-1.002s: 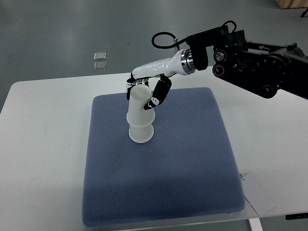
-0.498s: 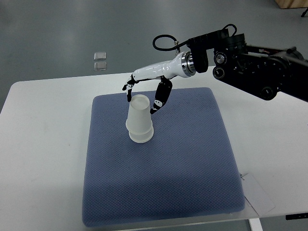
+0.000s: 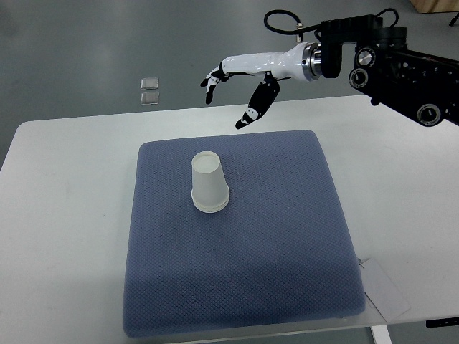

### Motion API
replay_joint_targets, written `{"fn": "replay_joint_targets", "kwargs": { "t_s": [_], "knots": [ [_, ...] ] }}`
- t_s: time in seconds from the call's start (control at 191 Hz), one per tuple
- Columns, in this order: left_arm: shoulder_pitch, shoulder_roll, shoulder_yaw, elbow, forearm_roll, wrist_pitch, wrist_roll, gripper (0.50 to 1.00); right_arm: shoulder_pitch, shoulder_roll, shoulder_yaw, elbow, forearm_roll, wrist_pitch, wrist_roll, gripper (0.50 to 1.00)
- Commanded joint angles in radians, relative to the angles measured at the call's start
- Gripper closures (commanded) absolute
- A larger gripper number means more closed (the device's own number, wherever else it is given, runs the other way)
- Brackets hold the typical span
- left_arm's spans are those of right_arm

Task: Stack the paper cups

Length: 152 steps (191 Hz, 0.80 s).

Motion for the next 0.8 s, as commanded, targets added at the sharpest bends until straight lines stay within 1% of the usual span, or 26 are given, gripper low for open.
{"fn": "replay_joint_targets", "kwargs": {
  "t_s": [0.0,0.163,0.283,0.467,0.588,0.63,0.651,0.661,0.75,0.792],
  "knots": [
    [0.000,0.000,0.000,0.000,0.000,0.000,0.000,0.500,-0.036,-0.036,0.044,-0.058,0.117,-0.042,-0.028,0.609],
    [0.000,0.000,0.000,0.000,0.000,0.000,0.000,0.500,-0.134,-0.071,0.069,-0.167,0.379,-0.179,-0.119,0.609],
    [0.000,0.000,0.000,0.000,0.000,0.000,0.000,0.500,-0.187,-0.071,0.072,-0.239,0.555,-0.234,-0.156,0.609],
    [0.000,0.000,0.000,0.000,0.000,0.000,0.000,0.500,-0.240,-0.070,0.084,-0.293,0.815,-0.265,-0.169,0.609],
    [0.000,0.000,0.000,0.000,0.000,0.000,0.000,0.500,-0.296,-0.060,0.161,-0.310,0.893,-0.300,-0.169,0.609],
    [0.000,0.000,0.000,0.000,0.000,0.000,0.000,0.500,-0.317,-0.053,0.193,-0.317,0.896,-0.326,-0.168,0.609],
    [0.000,0.000,0.000,0.000,0.000,0.000,0.000,0.500,-0.328,-0.048,0.211,-0.320,0.898,-0.352,-0.166,0.607],
    [0.000,0.000,0.000,0.000,0.000,0.000,0.000,0.500,-0.328,-0.048,0.211,-0.320,0.898,-0.352,-0.166,0.607],
    [0.000,0.000,0.000,0.000,0.000,0.000,0.000,0.500,-0.358,-0.022,0.225,-0.322,0.899,-0.435,-0.156,0.603],
    [0.000,0.000,0.000,0.000,0.000,0.000,0.000,0.500,-0.368,-0.013,0.227,-0.322,0.899,-0.447,-0.156,0.603]
  ]
}}
